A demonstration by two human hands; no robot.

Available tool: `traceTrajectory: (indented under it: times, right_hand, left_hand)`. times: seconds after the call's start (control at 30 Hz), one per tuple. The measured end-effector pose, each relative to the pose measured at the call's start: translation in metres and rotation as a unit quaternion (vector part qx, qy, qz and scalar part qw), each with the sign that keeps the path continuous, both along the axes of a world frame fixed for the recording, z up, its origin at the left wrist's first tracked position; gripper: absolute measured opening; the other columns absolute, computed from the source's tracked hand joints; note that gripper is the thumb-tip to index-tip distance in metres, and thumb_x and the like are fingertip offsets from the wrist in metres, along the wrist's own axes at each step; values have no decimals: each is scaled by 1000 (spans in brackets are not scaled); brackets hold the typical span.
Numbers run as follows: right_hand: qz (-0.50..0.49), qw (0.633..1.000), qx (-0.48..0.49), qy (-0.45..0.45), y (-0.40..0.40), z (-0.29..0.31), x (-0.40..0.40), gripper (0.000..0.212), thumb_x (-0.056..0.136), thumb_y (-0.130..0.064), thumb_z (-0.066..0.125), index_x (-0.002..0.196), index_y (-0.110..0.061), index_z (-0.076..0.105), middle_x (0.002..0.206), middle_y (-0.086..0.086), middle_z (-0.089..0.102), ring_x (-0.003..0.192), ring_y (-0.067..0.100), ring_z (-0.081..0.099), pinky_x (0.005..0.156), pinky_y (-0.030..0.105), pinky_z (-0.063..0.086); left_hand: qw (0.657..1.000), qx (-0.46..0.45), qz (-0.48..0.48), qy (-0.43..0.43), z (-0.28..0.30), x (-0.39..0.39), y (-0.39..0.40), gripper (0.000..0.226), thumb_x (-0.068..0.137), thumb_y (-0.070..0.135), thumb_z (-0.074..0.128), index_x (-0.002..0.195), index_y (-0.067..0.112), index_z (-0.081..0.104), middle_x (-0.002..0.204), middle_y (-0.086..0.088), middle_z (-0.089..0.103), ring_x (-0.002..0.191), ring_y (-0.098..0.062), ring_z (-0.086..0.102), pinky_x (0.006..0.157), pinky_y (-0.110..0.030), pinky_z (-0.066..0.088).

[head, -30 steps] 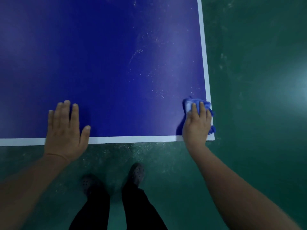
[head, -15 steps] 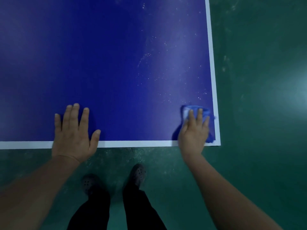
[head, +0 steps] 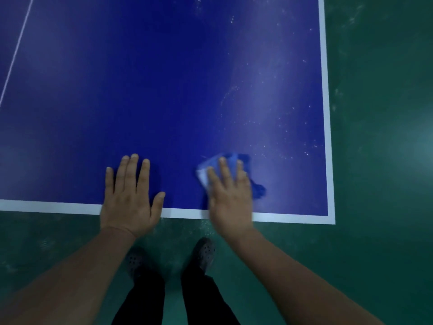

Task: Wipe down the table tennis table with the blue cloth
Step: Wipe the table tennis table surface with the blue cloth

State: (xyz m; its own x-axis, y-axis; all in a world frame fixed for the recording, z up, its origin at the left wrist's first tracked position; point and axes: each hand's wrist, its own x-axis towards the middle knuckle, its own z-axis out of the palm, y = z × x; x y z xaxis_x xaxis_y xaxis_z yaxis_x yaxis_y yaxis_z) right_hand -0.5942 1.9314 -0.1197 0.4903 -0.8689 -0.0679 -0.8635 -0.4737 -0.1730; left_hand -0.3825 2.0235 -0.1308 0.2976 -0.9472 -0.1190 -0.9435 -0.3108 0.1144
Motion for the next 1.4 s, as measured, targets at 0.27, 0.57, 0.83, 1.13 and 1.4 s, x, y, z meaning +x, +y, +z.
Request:
traceTrajectory:
  times: [0.27, 0.57, 0.83, 1.13, 1.4]
  right_hand:
    - [87, 996, -20, 9, -95, -7, 78, 56, 93, -24, 46, 149, -20, 45, 161, 8, 32, 147, 44, 23, 115, 57, 23]
    - [-275, 961, -14, 11, -152, 7, -58, 60, 97, -30, 24, 155, -21, 35, 165, 9, 21, 150, 44, 15, 119, 59, 18]
    - [49, 998, -19, 44, -100, 0, -86, 52, 93, -26, 42, 144, -20, 51, 156, 11, 41, 141, 48, 33, 110, 63, 33]
    - [22, 999, -12, 30, -83, 0, -172, 49, 100, -27, 37, 148, -19, 47, 161, 8, 32, 149, 43, 21, 118, 58, 23]
    - [-34, 999, -19, 28, -214, 1, -156, 52, 103, -36, 27, 152, -24, 40, 163, 6, 29, 149, 43, 20, 119, 59, 21]
  left_hand:
    - [999, -37, 7, 9, -1, -1, 2, 73, 95, 49, 32, 147, -2, 40, 158, -26, 27, 149, -43, 22, 122, -62, 9]
    - [1000, 3, 20, 14, 4, -3, 2, 72, 96, 49, 29, 147, 0, 40, 159, -23, 26, 150, -40, 19, 122, -61, 7]
    - [994, -65, 34, 81, 10, -61, -14, 65, 94, 41, 36, 140, -3, 46, 156, -21, 32, 148, -38, 24, 123, -60, 6]
    - [1000, 10, 10, 16, 3, -77, -24, 69, 94, 48, 32, 144, 2, 44, 156, -20, 32, 149, -37, 23, 122, -60, 4]
    - [1000, 11, 15, 6, 3, -78, -27, 70, 93, 48, 32, 143, 1, 46, 155, -21, 34, 147, -39, 27, 122, -61, 8]
